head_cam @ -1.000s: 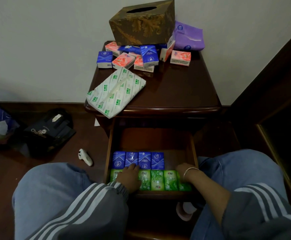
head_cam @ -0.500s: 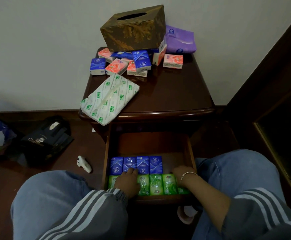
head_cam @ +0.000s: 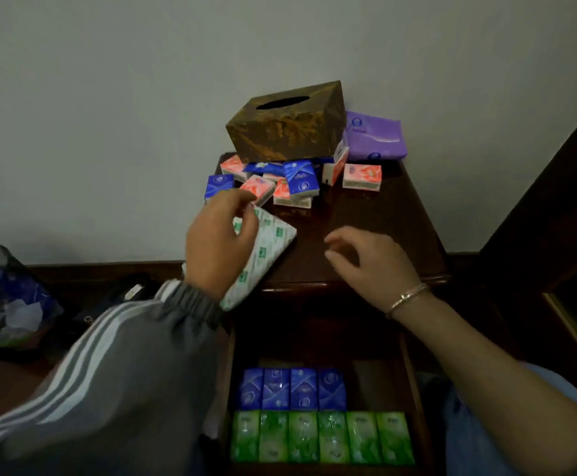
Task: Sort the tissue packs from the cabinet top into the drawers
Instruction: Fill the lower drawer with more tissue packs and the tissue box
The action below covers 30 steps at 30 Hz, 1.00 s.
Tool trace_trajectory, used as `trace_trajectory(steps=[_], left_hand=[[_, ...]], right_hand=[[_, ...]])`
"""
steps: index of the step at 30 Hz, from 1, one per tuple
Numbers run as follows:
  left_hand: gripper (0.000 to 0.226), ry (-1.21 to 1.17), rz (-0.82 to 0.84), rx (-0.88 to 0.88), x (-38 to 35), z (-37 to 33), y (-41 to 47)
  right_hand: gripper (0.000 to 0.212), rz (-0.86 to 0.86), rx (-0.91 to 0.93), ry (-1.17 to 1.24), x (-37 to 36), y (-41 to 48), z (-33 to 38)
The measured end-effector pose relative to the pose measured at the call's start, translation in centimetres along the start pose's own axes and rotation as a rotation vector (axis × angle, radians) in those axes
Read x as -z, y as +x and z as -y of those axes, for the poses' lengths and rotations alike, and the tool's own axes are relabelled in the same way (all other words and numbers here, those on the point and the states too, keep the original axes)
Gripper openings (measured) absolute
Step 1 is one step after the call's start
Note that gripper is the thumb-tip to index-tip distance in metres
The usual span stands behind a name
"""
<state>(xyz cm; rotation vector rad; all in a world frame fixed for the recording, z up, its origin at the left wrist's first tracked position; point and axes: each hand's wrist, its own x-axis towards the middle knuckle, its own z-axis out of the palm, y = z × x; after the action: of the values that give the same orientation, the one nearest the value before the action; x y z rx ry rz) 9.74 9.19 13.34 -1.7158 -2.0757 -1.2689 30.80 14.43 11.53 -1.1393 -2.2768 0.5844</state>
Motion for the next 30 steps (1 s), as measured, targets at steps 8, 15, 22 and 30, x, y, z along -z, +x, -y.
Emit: trace_trajectory(steps=[8, 15, 22, 30], left_hand=[[0.051, -0.001, 0.179, 0.662, -4.8, 11.4, 10.3], [0.063, -0.093, 0.315, 0.970, -8.8, 14.3, 11.5], [0.051, -0.387, 0.151, 1.101, -6.9, 12.6, 11.5], [0.040, -0.805, 0.251, 0.815, -4.1, 0.3, 6.9]], right_hand=[[0.061, -0.124, -0.253, -0.065, -3.8, 13.9, -0.5], [0.065, -0.136, -0.453, 0.072, -7.3, 16.2, -1.7], [0.050, -0.253, -0.469, 0.252, -7.2, 14.5, -1.2], [0.038, -0.465, -0.324, 0.821, -2.2, 7.4, -0.7]])
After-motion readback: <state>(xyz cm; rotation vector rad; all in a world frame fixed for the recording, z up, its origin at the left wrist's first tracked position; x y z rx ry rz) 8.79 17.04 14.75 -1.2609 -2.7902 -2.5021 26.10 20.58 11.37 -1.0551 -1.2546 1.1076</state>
